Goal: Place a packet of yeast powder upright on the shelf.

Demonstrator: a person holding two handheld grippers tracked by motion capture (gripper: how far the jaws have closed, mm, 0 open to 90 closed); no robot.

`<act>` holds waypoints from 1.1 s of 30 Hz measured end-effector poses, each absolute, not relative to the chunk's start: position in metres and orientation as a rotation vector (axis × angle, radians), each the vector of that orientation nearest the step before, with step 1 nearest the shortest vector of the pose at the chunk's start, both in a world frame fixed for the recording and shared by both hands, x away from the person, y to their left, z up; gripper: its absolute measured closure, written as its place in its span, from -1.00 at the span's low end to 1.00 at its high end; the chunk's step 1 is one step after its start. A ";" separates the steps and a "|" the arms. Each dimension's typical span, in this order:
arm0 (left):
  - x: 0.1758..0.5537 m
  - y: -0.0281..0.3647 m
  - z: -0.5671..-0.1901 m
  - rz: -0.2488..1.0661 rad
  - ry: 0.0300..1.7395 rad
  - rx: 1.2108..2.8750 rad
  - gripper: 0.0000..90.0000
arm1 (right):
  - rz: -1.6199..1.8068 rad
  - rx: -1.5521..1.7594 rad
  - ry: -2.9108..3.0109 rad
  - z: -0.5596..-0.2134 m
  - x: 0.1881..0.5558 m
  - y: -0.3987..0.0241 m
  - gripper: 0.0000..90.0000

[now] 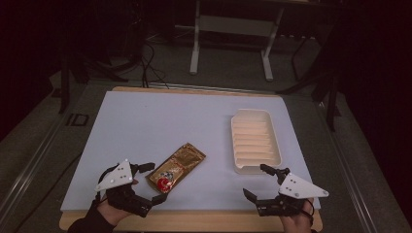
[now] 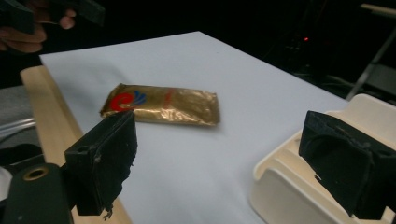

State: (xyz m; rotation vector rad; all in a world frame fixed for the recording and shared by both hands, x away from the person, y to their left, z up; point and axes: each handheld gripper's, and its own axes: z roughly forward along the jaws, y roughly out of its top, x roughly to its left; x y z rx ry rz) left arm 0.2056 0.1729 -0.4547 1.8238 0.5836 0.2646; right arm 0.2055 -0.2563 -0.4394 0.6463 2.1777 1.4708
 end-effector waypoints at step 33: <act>0.286 0.143 -0.437 0.271 0.606 1.894 -0.96 | 1.431 0.695 2.231 -0.440 0.206 -0.251 -0.71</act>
